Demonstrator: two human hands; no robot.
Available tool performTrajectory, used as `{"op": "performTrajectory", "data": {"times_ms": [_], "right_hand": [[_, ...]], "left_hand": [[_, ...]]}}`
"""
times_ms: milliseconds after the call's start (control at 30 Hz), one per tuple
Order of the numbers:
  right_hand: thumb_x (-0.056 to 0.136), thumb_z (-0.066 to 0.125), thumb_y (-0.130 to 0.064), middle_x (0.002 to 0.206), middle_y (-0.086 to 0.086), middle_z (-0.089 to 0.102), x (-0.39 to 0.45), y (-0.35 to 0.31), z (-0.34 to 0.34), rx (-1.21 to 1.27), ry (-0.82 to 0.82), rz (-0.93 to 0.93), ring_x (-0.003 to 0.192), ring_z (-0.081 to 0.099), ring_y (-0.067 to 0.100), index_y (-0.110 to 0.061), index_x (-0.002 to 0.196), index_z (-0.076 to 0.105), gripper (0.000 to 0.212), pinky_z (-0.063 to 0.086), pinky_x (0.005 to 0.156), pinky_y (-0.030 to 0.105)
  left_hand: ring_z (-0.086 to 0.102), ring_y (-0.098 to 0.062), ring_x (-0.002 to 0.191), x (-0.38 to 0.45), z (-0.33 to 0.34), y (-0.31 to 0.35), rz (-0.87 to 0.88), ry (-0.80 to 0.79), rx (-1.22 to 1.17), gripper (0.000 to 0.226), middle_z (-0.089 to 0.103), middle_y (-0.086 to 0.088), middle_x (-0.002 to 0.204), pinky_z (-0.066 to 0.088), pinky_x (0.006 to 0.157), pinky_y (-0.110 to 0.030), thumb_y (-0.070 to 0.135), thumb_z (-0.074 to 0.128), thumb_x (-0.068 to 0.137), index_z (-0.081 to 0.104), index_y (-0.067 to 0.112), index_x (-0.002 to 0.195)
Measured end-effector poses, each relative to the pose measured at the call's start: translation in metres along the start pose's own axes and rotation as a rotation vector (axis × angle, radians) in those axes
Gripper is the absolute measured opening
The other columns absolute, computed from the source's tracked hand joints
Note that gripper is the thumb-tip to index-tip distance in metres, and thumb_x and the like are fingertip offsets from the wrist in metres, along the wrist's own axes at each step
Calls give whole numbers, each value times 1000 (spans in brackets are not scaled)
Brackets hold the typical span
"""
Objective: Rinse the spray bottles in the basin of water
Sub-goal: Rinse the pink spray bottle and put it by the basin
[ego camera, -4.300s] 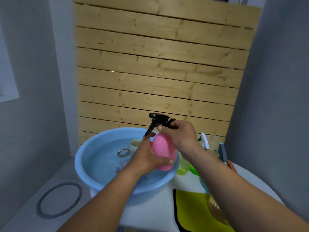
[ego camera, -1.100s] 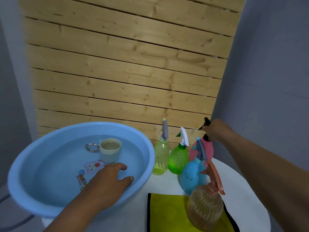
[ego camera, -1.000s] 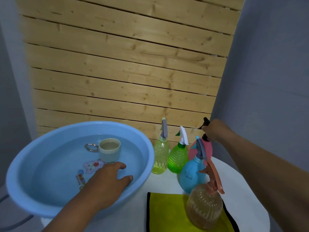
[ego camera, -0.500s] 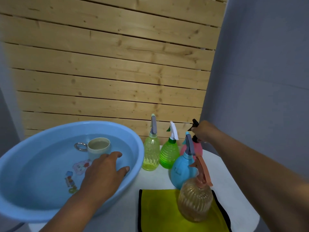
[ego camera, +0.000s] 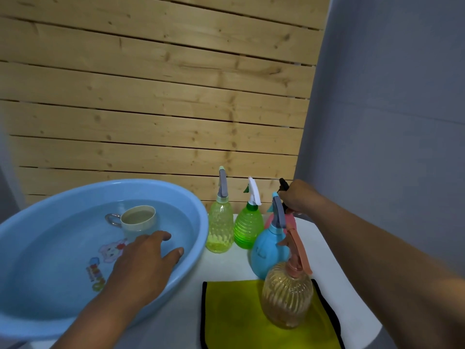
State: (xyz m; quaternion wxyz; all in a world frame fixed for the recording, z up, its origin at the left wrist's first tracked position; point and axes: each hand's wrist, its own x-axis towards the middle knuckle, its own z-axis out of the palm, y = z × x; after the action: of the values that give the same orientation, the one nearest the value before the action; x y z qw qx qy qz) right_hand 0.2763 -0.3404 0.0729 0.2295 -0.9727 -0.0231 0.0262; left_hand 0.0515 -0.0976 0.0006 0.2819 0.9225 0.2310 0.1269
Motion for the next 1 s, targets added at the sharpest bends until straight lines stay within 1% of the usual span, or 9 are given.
{"op": "performTrajectory", "data": {"times_ms": [100,233,333,433,533,633,800,900,1000], "right_hand": [[95,51,-41,93,10,67,-12,-2,-9,-55,21,-10,87,67,28,-7,100,60,35,54,77,37],[95,49,-41,98,6,61,-41,-14,-25,-331,184,-61,92,60,27,-12,101,57,31,43,68,31],[94,50,-44,106,7,62,-68,-24,-32,-407,193,-102,102,60,28,-13,108,60,35,40,71,31],[94,47,-52,93,3,56,-99,-31,-30,-473,111,-126,97,60,25,-16,98,56,36,40,72,30],[93,49,-48,80,-3,54,-123,-28,-24,-579,-12,-139,89,62,20,-19,94,50,29,47,75,30],[92,52,-41,79,-3,59,-138,-21,-21,-634,-80,-149,83,63,17,-18,95,53,24,51,78,29],[92,61,-22,88,2,76,-143,-13,-15,-456,-267,-10,80,73,16,-5,106,66,22,58,85,34],[91,63,-14,83,6,74,-143,-11,-13,-350,-318,40,69,67,17,-1,111,67,25,57,89,37],[92,55,-9,78,8,72,-142,-17,-12,-309,-299,10,65,63,20,-1,112,63,23,57,78,34]], "left_hand": [[50,-25,126,0,-1,0,-17,-11,-22,49,53,-3,137,41,103,-38,50,60,91,53,28,135],[52,-25,123,0,-2,1,-30,-28,-41,47,55,-4,135,42,101,-37,47,62,91,55,27,133],[53,-26,122,-2,-4,2,-47,-39,-47,44,56,-6,133,41,98,-36,45,62,91,56,26,131],[54,-28,122,-3,-4,4,-57,-45,-55,43,58,-7,133,41,98,-35,42,64,91,57,24,130],[53,-28,123,-4,-5,5,-65,-60,-66,43,58,-7,134,39,98,-34,41,63,92,57,22,131],[54,-27,122,-4,-5,4,-63,-65,-69,43,58,-7,133,39,95,-33,41,62,93,56,21,131],[53,-28,124,-5,-6,2,-81,-69,-87,44,57,-7,135,39,98,-33,42,62,92,56,21,131],[52,-27,124,-4,-5,2,-88,-73,-91,44,57,-5,135,39,96,-32,42,62,92,56,22,131],[53,-26,122,-3,-4,1,-90,-71,-115,44,57,-5,135,38,92,-31,41,62,92,56,23,131]]}}
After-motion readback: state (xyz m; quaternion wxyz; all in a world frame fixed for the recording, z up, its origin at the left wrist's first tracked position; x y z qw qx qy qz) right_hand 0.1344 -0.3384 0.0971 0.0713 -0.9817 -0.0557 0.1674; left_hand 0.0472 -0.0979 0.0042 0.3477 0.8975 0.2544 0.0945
